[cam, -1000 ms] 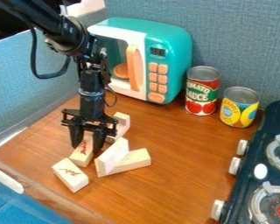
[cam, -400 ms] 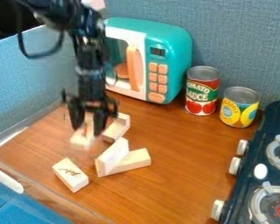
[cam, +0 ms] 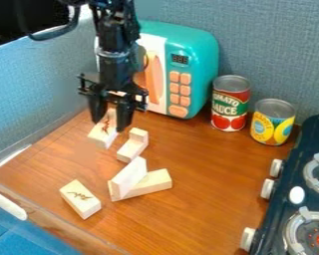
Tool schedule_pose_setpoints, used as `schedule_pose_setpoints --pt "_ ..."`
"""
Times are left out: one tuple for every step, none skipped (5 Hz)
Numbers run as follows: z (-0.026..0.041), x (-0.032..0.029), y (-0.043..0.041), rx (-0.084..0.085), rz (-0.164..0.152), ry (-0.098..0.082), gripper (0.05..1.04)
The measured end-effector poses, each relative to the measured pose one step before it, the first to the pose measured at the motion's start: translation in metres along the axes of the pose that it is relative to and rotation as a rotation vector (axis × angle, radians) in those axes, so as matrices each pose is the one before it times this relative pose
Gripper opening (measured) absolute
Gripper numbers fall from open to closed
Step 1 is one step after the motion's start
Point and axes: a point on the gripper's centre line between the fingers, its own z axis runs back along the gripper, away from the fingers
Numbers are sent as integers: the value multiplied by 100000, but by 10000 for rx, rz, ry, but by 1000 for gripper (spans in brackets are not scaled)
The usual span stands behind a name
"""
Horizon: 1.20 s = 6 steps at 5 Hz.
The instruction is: Take the rectangle and put top of the other rectangle
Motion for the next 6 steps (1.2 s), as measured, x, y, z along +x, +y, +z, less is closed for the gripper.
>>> schedule_pose_setpoints --pt "221 -2 -1453 8 -621 9 559" --pt "1031 -375 -1587 163 -653 -256 559" --pt "-780 -1008 -889 57 -315 296 559" --pt "267 -957 213 152 -28 31 559" --pt "-842 -519 73 132 77 347 559" --pt "-339 -231 70 20 -96 156 559"
